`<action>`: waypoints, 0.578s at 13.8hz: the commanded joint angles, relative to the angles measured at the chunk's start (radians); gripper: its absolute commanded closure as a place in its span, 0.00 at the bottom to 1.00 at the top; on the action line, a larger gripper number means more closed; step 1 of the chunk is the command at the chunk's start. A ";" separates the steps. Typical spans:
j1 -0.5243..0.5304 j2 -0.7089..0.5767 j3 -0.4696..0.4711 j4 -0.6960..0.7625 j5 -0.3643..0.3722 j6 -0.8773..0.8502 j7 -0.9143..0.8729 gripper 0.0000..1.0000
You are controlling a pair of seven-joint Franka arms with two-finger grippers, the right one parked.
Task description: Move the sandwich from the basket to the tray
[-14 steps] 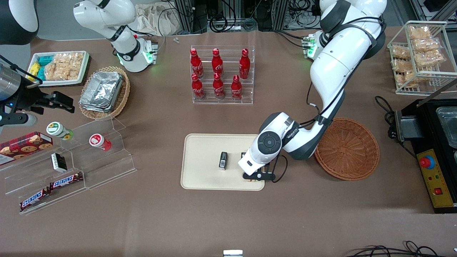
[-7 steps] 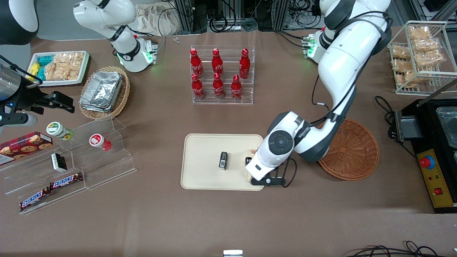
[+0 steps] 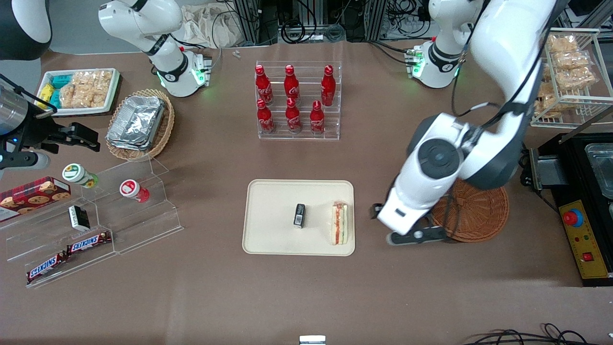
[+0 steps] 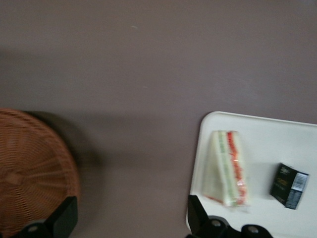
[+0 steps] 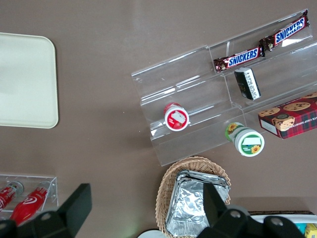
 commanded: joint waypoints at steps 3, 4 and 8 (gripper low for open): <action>0.122 -0.348 -0.002 -0.299 -0.097 -0.005 0.010 0.00; 0.145 -0.370 -0.002 -0.298 -0.124 -0.031 0.054 0.00; 0.301 -0.442 -0.002 -0.292 -0.256 -0.078 0.283 0.00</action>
